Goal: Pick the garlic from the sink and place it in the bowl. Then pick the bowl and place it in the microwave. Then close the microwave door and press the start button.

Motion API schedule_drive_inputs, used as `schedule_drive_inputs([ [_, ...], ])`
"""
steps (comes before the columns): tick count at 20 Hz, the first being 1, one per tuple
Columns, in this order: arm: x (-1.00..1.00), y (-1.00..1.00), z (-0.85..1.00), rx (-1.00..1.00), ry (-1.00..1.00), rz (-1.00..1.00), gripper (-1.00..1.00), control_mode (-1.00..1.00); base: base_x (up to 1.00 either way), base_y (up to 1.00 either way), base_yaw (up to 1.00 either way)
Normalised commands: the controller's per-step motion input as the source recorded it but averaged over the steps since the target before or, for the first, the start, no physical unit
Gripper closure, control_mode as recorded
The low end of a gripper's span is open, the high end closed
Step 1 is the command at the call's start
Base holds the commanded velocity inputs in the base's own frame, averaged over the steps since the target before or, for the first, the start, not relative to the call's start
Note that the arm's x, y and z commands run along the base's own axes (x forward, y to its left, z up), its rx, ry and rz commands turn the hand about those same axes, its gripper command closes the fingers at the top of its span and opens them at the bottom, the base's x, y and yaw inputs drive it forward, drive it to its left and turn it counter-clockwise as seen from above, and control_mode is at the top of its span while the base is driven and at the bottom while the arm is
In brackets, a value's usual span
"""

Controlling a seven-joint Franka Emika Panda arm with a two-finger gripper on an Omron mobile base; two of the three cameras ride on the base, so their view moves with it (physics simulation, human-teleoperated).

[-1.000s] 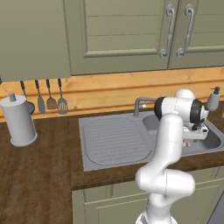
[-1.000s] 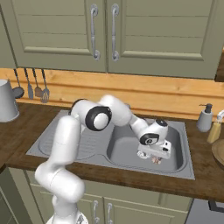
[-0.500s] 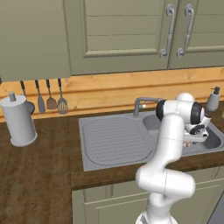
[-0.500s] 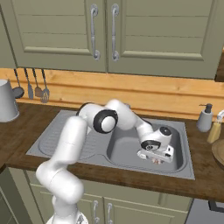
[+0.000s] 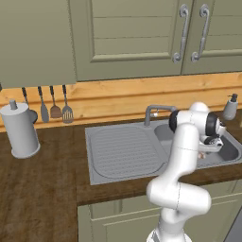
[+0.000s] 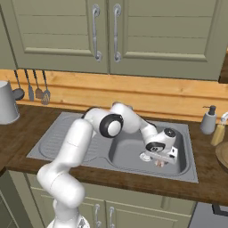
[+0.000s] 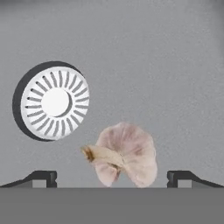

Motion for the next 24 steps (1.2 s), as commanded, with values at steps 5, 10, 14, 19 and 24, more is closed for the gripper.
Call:
schedule_drive_inputs([
  [5,0.23,-0.14,-0.29,0.0,0.02,0.0,-1.0,-1.0,0.0,0.0,0.0],
  [10,0.05,0.0,-0.43,0.0,0.08,0.0,-1.0,-1.0,0.0,0.0,0.0],
  [14,0.01,0.17,-0.52,-0.04,0.08,0.0,1.0,-1.0,0.0,0.0,0.0],
  [19,-0.11,0.38,-0.42,-0.1,0.07,0.0,1.0,-1.0,0.0,0.0,0.0],
  [24,-0.53,0.0,-0.02,0.0,-0.02,0.0,1.0,-1.0,0.0,0.0,0.0],
])
